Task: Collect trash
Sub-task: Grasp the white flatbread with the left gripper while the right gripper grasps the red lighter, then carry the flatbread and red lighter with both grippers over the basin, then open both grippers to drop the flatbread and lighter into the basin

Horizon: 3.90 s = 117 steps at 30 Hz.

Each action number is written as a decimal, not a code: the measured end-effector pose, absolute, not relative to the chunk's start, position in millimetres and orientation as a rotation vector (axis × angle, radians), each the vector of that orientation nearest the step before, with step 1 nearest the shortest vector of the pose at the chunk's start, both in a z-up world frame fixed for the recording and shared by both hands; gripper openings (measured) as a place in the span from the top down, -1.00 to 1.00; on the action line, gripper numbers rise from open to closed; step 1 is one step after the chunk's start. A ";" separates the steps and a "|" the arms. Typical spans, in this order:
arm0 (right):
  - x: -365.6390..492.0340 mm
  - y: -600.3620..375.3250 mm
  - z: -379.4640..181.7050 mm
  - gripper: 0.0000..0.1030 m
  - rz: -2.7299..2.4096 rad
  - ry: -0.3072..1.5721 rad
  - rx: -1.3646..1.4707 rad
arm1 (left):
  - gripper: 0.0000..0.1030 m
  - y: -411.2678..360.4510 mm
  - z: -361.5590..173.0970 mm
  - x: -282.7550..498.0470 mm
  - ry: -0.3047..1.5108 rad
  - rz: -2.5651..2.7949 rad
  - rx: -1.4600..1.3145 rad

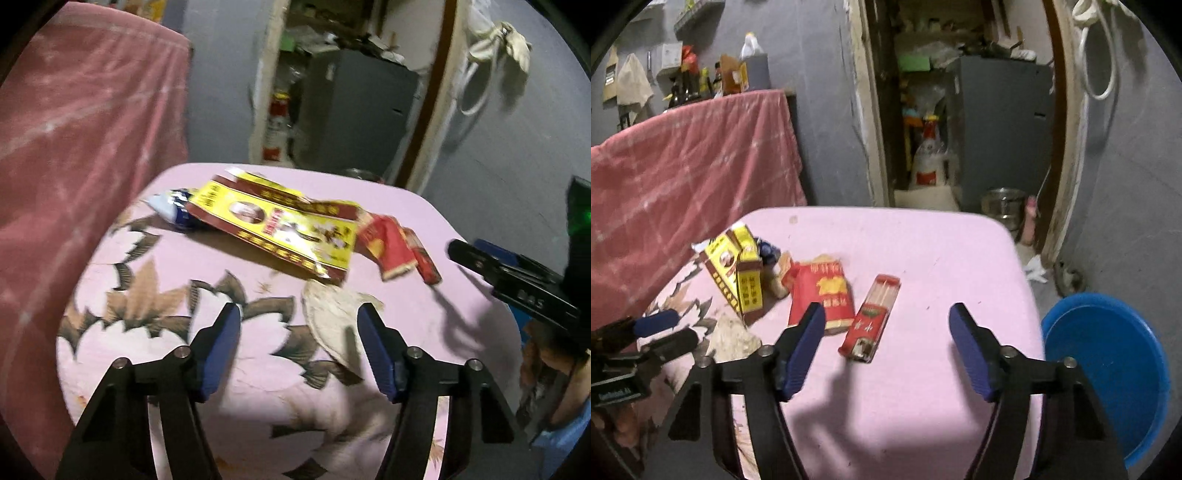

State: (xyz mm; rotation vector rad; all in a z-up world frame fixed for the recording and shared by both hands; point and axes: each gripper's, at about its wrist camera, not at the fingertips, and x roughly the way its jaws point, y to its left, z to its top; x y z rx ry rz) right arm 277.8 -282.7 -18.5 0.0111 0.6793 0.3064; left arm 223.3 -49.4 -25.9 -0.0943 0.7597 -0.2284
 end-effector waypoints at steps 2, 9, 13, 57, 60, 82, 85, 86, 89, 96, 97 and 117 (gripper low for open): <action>280.1 -282.2 -21.7 -0.14 0.317 0.695 0.014 | -0.14 -52.6 -27.5 224.9 0.770 -0.253 -0.085; 288.3 -276.6 -28.8 0.01 0.358 0.740 0.014 | -0.14 -67.7 -36.5 234.6 0.824 -0.313 -0.041; 291.7 -272.7 -32.2 0.06 0.370 0.760 0.002 | -0.14 -72.8 -38.2 239.5 0.830 -0.325 -0.013; 264.3 -277.3 -38.7 0.60 0.397 0.728 -0.079 | 0.09 -85.4 -35.7 238.7 0.803 -0.356 0.006; 252.4 -282.0 -36.0 0.60 0.383 0.684 -0.099 | 0.09 -88.6 -31.3 231.2 0.771 -0.357 -0.002; 182.2 -358.6 13.6 0.60 0.113 0.258 -0.090 | 0.09 -157.8 20.5 212.2 0.439 -0.385 -0.084; 176.9 -377.2 21.4 0.60 0.059 0.223 -0.079 | 0.09 -177.9 28.1 218.4 0.402 -0.412 -0.085; 175.7 -384.4 23.1 0.60 0.041 0.215 -0.072 | 0.09 -187.1 29.5 220.1 0.390 -0.421 -0.082; 175.2 -407.4 25.7 0.60 -0.015 0.207 -0.048 | 0.09 -213.5 32.0 226.2 0.373 -0.454 -0.084; 169.5 -455.2 21.5 0.60 -0.121 0.220 0.007 | 0.09 -276.1 29.6 247.0 0.392 -0.541 -0.086; 167.9 -461.1 19.4 0.60 -0.131 0.225 0.012 | 0.09 -283.7 28.2 251.0 0.401 -0.552 -0.085; 180.3 -514.1 -19.5 0.38 -0.211 0.419 0.139 | 0.08 -340.3 -17.1 292.9 0.648 -0.619 -0.069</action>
